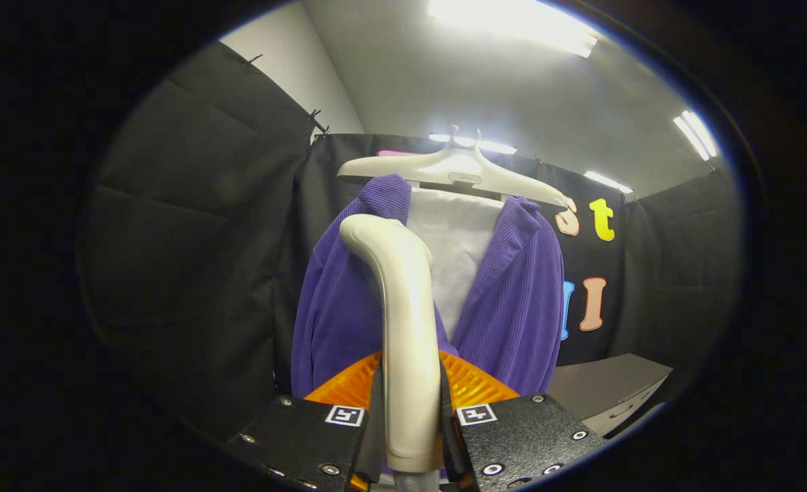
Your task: Iron the clothes twice with a garment steamer, once on the left side and once on the right side.
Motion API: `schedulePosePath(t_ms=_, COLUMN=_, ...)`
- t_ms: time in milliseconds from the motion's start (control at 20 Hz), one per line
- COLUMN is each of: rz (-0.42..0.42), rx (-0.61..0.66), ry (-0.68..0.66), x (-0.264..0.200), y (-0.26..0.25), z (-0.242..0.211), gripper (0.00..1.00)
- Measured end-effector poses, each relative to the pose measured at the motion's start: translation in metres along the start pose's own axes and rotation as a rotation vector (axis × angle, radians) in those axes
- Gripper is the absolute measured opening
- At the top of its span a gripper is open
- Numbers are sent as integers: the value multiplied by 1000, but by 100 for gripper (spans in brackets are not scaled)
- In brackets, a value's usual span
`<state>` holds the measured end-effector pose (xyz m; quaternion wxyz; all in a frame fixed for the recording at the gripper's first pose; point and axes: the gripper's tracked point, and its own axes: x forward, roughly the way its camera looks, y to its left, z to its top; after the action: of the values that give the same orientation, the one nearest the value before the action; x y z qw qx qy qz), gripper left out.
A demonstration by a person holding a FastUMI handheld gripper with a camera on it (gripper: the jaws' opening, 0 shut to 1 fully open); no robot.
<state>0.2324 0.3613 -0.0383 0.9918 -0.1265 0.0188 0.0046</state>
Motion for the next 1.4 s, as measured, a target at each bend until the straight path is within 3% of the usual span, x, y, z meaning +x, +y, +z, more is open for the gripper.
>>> schedulePosePath(t_ms=1400, rz=75, rx=-123, ry=263, x=-56, y=8, z=-187, gripper=35)
